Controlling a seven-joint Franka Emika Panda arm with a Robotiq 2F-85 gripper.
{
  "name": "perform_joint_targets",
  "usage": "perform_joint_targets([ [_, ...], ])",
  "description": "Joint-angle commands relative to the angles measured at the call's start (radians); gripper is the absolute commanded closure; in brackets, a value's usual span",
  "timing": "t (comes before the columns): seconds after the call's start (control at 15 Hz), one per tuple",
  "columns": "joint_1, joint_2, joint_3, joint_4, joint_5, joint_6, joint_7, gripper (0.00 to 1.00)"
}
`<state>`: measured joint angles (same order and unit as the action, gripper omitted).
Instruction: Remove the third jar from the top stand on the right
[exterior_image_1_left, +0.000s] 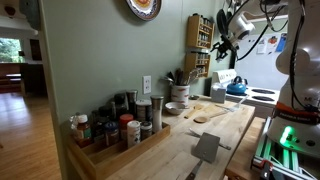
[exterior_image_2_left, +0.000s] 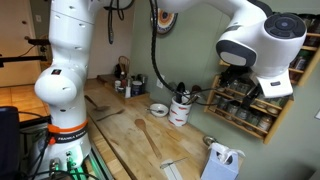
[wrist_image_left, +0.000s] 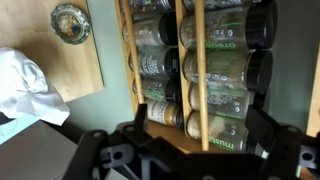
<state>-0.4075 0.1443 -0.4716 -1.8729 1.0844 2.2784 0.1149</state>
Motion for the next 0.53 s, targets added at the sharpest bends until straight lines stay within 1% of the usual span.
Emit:
perform_joint_targets([
  [0.0,-0.022,0.002,0.022,0.006,-0.005,0.0,0.006,0.0],
  [0.07,-0.023,0.002,0.022,0.007,-0.005,0.0,0.007,0.0],
  [0.13,-0.021,0.004,0.03,0.013,0.024,0.011,-0.027,0.0],
  [0.27,-0.019,0.004,0.041,0.023,0.041,0.013,-0.048,0.0],
  [0.47,-0.015,0.005,0.06,0.037,0.051,0.015,-0.073,0.0],
])
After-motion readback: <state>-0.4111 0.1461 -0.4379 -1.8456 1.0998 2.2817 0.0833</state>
